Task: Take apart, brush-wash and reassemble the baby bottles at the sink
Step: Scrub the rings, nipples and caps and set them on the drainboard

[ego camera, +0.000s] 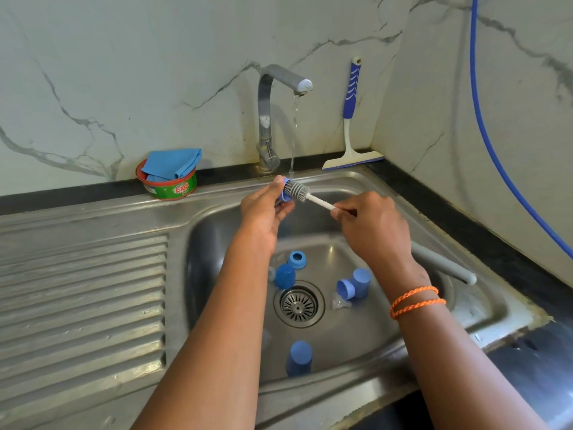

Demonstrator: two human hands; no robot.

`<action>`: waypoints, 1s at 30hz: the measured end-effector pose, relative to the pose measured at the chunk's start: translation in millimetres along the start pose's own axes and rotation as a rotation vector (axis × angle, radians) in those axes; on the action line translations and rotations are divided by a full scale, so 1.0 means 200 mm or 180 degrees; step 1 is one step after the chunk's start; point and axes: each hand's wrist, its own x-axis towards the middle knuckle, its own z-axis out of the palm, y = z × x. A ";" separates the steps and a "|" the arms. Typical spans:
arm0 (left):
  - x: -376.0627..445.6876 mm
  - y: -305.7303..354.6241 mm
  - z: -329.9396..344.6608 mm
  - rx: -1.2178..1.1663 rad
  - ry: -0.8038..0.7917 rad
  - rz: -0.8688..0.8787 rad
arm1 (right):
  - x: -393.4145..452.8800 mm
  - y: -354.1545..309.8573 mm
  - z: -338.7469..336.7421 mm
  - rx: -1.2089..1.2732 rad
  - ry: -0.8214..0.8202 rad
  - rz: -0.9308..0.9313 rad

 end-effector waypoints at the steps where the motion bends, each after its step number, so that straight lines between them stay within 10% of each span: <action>1: 0.00 0.00 0.00 -0.0018 -0.0053 0.0005 | 0.01 0.01 -0.01 -0.0053 -0.0014 0.0038; 30: -0.03 0.01 -0.01 -0.0514 -0.0203 -0.0296 | 0.01 0.02 0.03 0.0596 -0.0789 -0.0010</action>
